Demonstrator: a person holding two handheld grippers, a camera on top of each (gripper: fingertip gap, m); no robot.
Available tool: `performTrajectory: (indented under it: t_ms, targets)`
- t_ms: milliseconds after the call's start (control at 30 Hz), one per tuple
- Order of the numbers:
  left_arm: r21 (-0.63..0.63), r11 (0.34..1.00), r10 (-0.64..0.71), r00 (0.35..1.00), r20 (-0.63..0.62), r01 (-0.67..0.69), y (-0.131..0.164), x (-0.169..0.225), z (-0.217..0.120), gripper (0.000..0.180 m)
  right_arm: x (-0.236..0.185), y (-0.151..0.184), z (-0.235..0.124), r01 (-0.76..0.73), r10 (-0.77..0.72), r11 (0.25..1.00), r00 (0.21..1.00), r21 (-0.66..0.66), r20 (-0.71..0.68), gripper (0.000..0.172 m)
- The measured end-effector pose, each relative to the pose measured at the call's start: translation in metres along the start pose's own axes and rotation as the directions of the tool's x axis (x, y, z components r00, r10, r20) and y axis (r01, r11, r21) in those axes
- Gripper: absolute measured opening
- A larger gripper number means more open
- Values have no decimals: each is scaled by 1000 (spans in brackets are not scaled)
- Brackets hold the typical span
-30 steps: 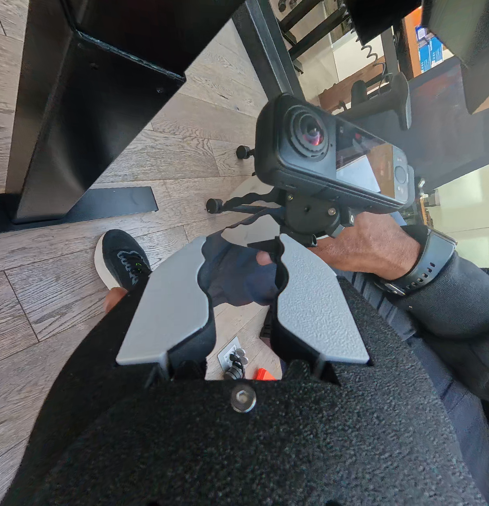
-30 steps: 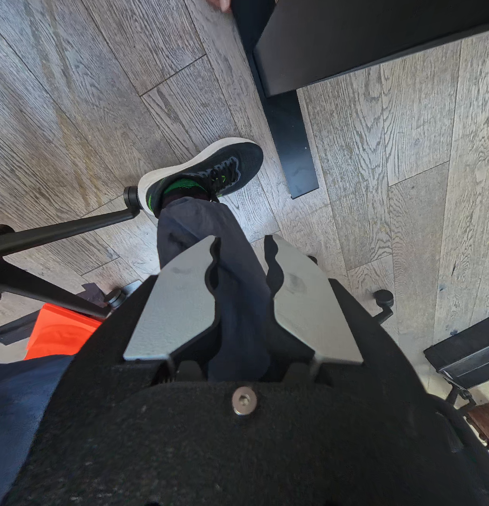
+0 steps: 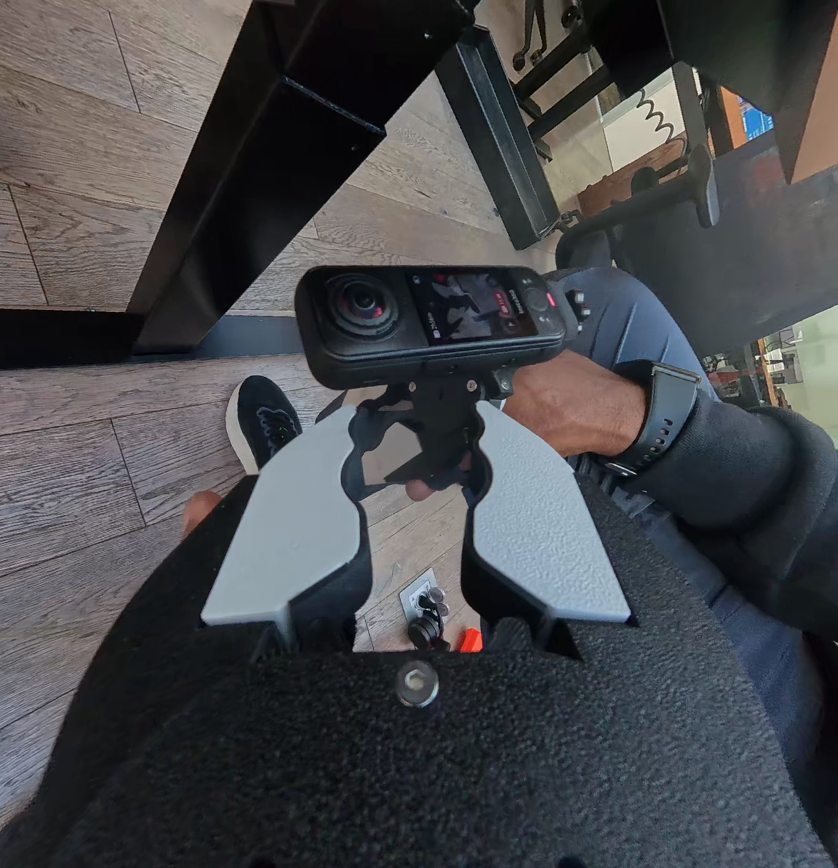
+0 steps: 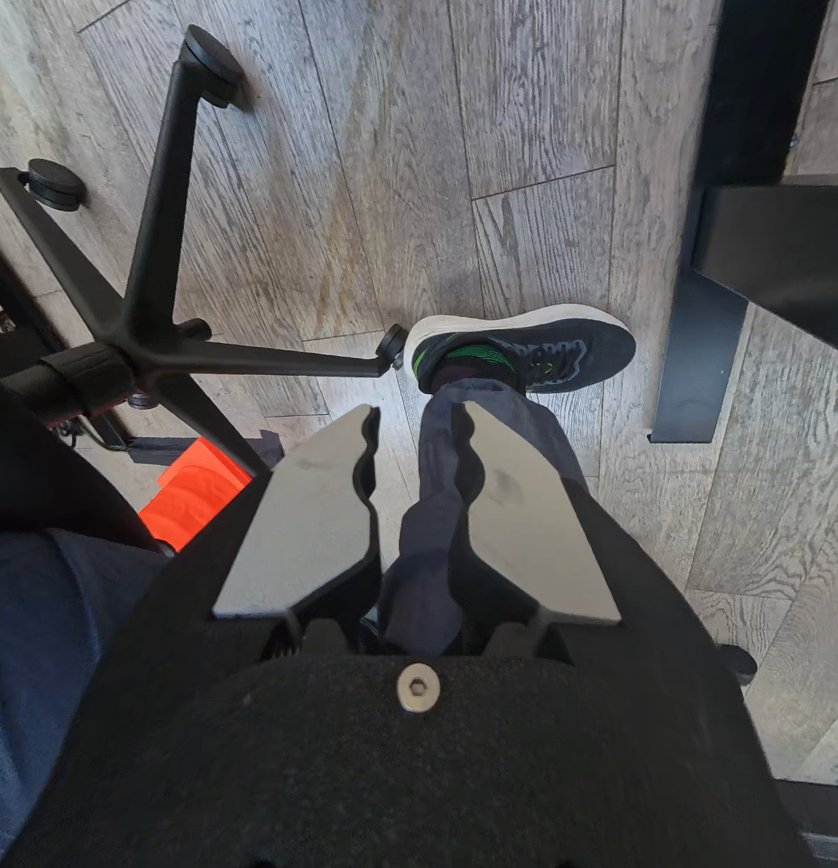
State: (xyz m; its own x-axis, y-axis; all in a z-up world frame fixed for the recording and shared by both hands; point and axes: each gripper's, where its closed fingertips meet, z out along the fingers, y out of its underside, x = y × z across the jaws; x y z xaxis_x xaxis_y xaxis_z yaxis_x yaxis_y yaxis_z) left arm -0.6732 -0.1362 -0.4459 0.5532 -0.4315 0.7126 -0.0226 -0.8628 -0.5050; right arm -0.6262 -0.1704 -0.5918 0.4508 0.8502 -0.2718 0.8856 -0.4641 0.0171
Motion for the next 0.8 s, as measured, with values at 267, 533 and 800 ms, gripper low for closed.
performTrajectory:
  t_ms: [267,533,800]
  targets:
    - [-31,997,75,996,49,-73,8,-13,-6,41,-20,-22,17,50,-43,996,995,-75,89,29]
    - [-22,1000,13,993,121,-11,15,-45,-27,41,-16,-56,15,-8,12,999,997,-46,80,29]
    - [1,999,-49,986,162,49,25,-70,-53,41,-36,-92,19,68,-63,996,994,-54,89,29]
